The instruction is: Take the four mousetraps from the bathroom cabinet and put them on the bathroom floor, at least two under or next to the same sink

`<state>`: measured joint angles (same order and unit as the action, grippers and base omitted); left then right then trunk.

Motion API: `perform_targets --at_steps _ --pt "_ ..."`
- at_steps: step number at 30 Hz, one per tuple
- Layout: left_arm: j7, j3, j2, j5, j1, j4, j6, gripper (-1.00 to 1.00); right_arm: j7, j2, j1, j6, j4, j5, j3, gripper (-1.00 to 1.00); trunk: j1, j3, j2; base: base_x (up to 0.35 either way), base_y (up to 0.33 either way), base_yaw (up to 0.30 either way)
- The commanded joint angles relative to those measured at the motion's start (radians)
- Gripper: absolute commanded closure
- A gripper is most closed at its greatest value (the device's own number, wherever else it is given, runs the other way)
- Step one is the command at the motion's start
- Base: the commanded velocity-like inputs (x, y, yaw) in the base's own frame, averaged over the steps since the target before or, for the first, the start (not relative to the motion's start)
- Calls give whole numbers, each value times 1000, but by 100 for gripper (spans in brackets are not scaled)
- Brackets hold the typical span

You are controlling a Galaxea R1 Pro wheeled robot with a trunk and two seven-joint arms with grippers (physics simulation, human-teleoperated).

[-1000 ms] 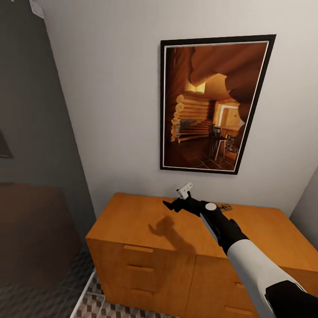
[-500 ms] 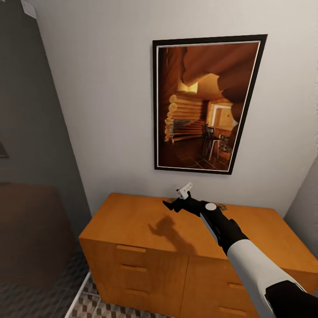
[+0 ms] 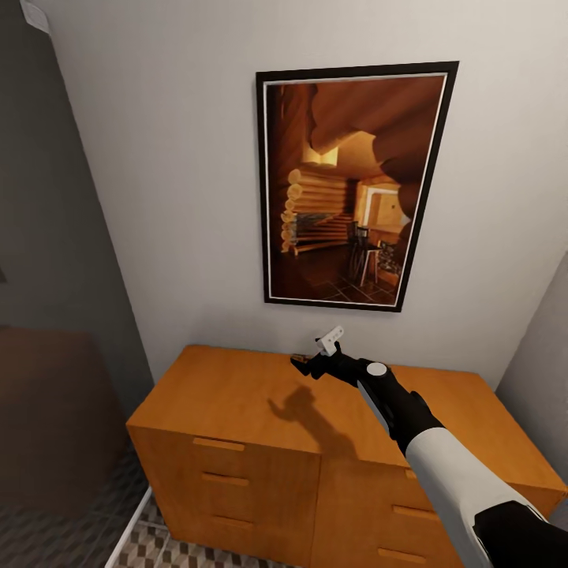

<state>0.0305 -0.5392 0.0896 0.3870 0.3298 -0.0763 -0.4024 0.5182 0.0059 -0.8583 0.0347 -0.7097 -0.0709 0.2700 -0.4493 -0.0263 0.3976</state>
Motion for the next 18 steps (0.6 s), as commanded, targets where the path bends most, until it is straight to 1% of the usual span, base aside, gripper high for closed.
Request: perform_targets --at_steps 1,18 --pt "3 -8 -1 9 2 -3 -6 -100 3 0 -1 4 -2 -7 -2 -100 -1 -2 2 0 -16 0" --pt "3 -8 -1 9 2 -3 -6 -100 3 0 -1 4 -1 -7 -2 -100 -1 -9 2 0 -2 0"
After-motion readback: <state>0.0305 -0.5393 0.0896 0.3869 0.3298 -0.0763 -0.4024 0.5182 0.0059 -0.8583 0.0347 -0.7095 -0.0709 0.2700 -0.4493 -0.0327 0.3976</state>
